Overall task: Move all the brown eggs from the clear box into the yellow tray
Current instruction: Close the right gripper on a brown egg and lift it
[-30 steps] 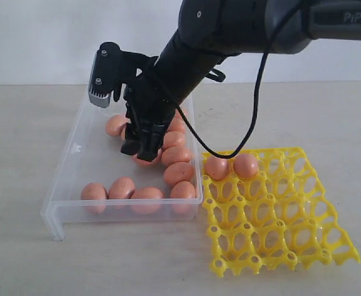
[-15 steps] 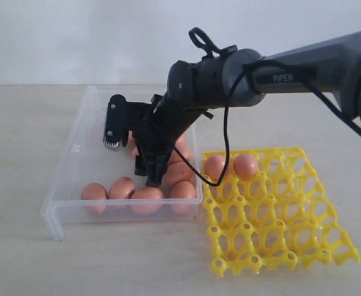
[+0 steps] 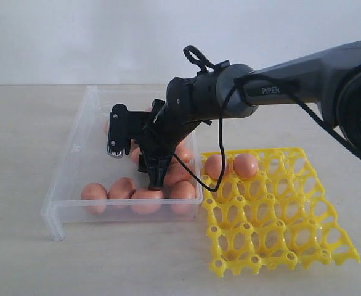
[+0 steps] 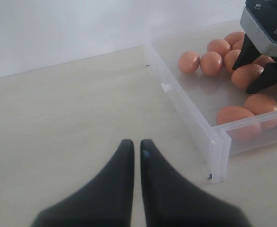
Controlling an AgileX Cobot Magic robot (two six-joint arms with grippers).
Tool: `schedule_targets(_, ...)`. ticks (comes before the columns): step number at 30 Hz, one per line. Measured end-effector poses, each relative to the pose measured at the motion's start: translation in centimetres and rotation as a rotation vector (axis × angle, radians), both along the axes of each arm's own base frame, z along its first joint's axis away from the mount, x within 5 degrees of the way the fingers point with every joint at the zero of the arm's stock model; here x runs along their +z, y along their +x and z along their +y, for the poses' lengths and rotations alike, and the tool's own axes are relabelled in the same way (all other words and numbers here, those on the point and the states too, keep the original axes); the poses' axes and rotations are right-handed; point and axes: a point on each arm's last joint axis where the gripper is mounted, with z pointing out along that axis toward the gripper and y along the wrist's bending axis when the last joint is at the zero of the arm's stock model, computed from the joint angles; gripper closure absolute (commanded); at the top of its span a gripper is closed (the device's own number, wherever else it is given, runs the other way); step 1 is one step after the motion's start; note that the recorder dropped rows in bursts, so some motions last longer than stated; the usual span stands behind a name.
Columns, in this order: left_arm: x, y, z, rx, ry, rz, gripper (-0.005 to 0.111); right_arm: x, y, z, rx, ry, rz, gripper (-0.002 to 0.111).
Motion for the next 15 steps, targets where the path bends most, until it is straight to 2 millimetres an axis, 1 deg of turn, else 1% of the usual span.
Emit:
schedule_targets(2, 0.0, 0.0, 0.0, 0.0, 0.0, 0.0, 0.103, 0.0, 0.0, 0.0, -0.001, 0.0, -0.003, 0.109)
schedule_targets(6, 0.0, 0.0, 0.0, 0.0, 0.0, 0.0, 0.103, 0.0, 0.0, 0.0, -0.015, 0.007, 0.005, 0.108)
schedule_targets(10, 0.0, 0.0, 0.0, 0.0, 0.0, 0.0, 0.103, 0.5, -0.3, -0.1, -0.093, 0.045, 0.07, 0.108)
schedule_targets(12, 0.0, 0.0, 0.0, 0.0, 0.0, 0.0, 0.103, 1.4, -0.5, -0.1, -0.144, 0.075, 0.106, 0.108)
schedule_targets(14, 0.0, 0.0, 0.0, 0.0, 0.0, 0.0, 0.103, 2.8, -0.8, -0.1, -0.185, 0.121, 0.125, 0.108)
schedule_targets(15, 0.0, 0.0, 0.0, 0.0, 0.0, 0.0, 0.103, 3.8, -0.9, 0.0, -0.202, 0.154, 0.129, 0.108)
